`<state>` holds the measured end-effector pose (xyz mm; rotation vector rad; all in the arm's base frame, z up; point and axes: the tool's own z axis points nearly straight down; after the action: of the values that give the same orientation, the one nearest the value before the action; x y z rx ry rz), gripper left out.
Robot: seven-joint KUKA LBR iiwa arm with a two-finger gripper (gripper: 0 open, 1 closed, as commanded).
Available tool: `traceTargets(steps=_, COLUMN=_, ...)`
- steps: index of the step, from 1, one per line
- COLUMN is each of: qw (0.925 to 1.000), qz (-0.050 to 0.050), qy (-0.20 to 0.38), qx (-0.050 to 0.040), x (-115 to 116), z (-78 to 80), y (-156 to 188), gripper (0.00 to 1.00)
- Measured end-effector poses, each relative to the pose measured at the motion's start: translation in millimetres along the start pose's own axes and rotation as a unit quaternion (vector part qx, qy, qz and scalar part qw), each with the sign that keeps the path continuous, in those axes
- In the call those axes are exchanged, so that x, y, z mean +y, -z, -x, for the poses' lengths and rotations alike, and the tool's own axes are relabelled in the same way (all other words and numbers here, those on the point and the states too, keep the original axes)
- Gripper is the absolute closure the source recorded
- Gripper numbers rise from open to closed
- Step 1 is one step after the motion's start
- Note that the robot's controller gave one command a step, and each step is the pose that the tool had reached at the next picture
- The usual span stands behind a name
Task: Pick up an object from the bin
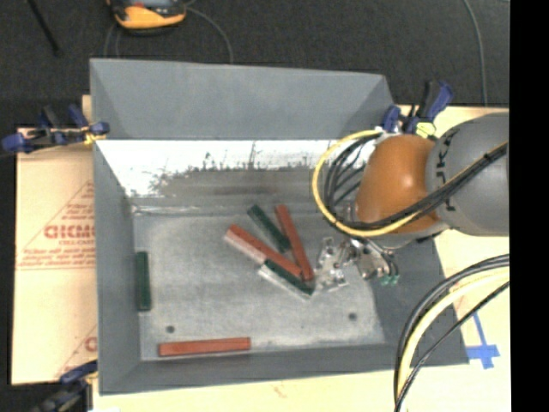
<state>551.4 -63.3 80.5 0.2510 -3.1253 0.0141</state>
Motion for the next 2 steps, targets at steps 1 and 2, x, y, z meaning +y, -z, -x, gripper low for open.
traceTargets(steps=1, qw=0.9998, qz=-0.001, qy=0.0, qx=-0.0194, x=3.2, z=7.4, y=-1.2, gripper=0.0)
traceTargets(steps=2, qw=1.0, qz=0.002, qy=0.002, qx=0.0022, x=2.8, z=-0.6, y=-1.0, gripper=1.0)
